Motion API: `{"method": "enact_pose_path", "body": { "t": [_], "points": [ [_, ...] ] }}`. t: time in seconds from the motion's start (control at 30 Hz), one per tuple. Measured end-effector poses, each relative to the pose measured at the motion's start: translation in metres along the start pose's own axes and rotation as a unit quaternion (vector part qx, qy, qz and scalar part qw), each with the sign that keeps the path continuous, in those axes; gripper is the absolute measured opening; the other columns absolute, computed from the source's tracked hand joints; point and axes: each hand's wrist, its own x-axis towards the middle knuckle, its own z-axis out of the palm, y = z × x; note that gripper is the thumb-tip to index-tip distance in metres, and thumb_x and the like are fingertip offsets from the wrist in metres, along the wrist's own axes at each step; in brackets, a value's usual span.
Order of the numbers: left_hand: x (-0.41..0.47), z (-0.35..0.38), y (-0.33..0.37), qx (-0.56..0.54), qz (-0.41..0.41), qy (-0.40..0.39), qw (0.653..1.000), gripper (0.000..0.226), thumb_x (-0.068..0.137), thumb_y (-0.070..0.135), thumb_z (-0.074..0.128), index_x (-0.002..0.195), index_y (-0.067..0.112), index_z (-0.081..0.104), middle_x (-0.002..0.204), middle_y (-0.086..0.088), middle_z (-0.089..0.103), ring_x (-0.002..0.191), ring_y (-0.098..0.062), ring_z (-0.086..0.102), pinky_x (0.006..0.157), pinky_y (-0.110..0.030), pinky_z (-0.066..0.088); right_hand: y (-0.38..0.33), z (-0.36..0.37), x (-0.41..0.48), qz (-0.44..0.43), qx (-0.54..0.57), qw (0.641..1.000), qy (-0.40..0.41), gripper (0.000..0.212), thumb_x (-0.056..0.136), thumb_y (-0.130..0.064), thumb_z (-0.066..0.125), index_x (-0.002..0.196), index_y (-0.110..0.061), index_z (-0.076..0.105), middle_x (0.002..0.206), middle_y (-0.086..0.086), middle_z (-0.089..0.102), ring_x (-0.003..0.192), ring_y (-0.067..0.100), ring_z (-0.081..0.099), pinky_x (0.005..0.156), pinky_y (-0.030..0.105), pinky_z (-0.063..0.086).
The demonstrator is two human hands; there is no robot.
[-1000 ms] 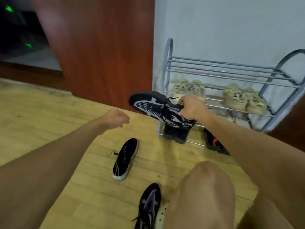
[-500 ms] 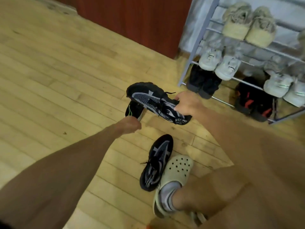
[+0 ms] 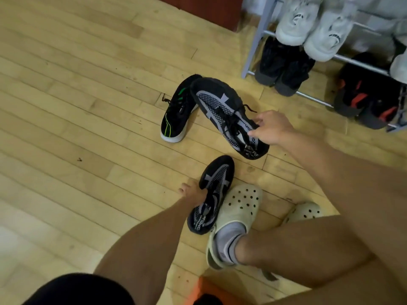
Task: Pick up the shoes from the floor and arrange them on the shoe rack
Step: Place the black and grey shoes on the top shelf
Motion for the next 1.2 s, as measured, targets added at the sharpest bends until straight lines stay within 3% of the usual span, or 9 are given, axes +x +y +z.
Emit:
{"method": "enact_pose_path", "body": {
  "t": [0.13,0.27,0.33,0.47,0.67,0.8,0.9,1.03,1.2],
  "points": [
    [-0.006,-0.002,-0.012,-0.053,-0.005,-0.048,0.997,0.051,0.088,0.029,0.046,0.137,0.023,0.036,0.137,-0.013,0.039,0.124,-0.035,0.040,0.099,-0.047,0.043,0.004,0.008,-0.011,0.023,0.072,0.997,-0.008,0.040,0.086,-0.017,0.067,0.125,-0.012,0.061,0.121,0.010,0.064,0.107,0.029,0.063,0.086,0.042,0.057],
    [-0.012,-0.001,-0.027,-0.125,-0.010,-0.092,0.988,0.071,0.079,0.005,0.061,0.137,0.034,0.032,0.135,-0.010,0.045,0.109,-0.029,0.048,0.084,-0.044,0.054,0.014,0.012,-0.019,0.066,0.137,0.988,-0.013,0.037,0.086,-0.015,0.068,0.122,-0.009,0.061,0.119,0.013,0.064,0.107,0.031,0.063,0.086,0.048,0.057],
    [-0.014,0.000,-0.026,-0.074,0.007,-0.061,0.995,0.072,0.074,-0.004,0.063,0.134,0.026,0.037,0.128,-0.013,0.048,0.104,-0.030,0.052,0.081,-0.045,0.057,0.019,0.010,-0.023,0.075,0.165,0.983,-0.004,0.036,0.085,-0.014,0.069,0.121,-0.008,0.062,0.119,0.013,0.065,0.107,0.031,0.063,0.087,0.048,0.057],
    [-0.022,-0.008,-0.018,-0.063,0.001,0.001,0.998,0.050,0.073,-0.006,0.066,0.122,0.003,0.059,0.106,-0.012,0.052,0.093,-0.029,0.054,0.081,-0.046,0.058,0.021,0.001,-0.035,0.071,0.187,0.979,0.047,0.037,0.085,-0.015,0.070,0.121,-0.010,0.064,0.113,0.009,0.067,0.104,0.029,0.065,0.087,0.045,0.057],
    [-0.052,-0.050,0.010,-0.138,0.044,-0.028,0.989,0.026,0.075,-0.004,0.065,0.099,0.006,0.062,0.107,-0.008,0.058,0.101,-0.026,0.052,0.078,-0.040,0.051,0.014,-0.039,-0.061,0.033,0.150,0.986,0.071,0.040,0.082,-0.015,0.071,0.122,-0.014,0.064,0.114,0.008,0.068,0.105,0.027,0.065,0.089,0.043,0.056],
    [-0.080,-0.084,0.038,-0.207,0.105,-0.029,0.972,0.019,0.079,-0.002,0.062,0.095,0.007,0.058,0.101,-0.012,0.060,0.087,-0.023,0.054,0.076,-0.042,0.052,0.010,-0.083,-0.086,-0.001,0.131,0.985,0.110,0.037,0.081,-0.011,0.069,0.118,-0.008,0.067,0.117,0.014,0.068,0.108,0.030,0.063,0.080,0.033,0.055],
    [-0.106,-0.106,0.068,-0.267,0.177,-0.020,0.947,0.035,0.080,-0.002,0.063,0.114,0.004,0.057,0.111,-0.017,0.064,0.090,-0.026,0.059,0.076,-0.043,0.055,0.012,-0.116,-0.112,-0.008,0.130,0.980,0.151,0.034,0.081,-0.009,0.069,0.115,-0.006,0.070,0.116,0.015,0.070,0.107,0.029,0.064,0.089,0.039,0.054],
    [-0.160,-0.130,0.119,-0.283,0.266,-0.009,0.922,0.031,0.080,-0.002,0.063,0.109,0.005,0.061,0.109,-0.014,0.067,0.093,-0.027,0.063,0.089,-0.050,0.053,0.025,-0.156,-0.147,-0.005,0.164,0.967,0.197,0.040,0.082,-0.010,0.070,0.122,-0.009,0.066,0.121,0.010,0.067,0.111,0.027,0.062,0.092,0.031,0.051],
    [-0.228,-0.142,0.189,-0.256,0.355,0.013,0.899,0.028,0.080,-0.001,0.061,0.108,0.006,0.062,0.104,-0.012,0.069,0.087,-0.022,0.064,0.081,-0.044,0.056,0.055,-0.199,-0.184,0.030,0.301,0.920,0.249,0.039,0.081,-0.010,0.071,0.120,-0.016,0.065,0.107,0.012,0.070,0.096,0.032,0.067,0.077,0.049,0.057]
  ]
}}
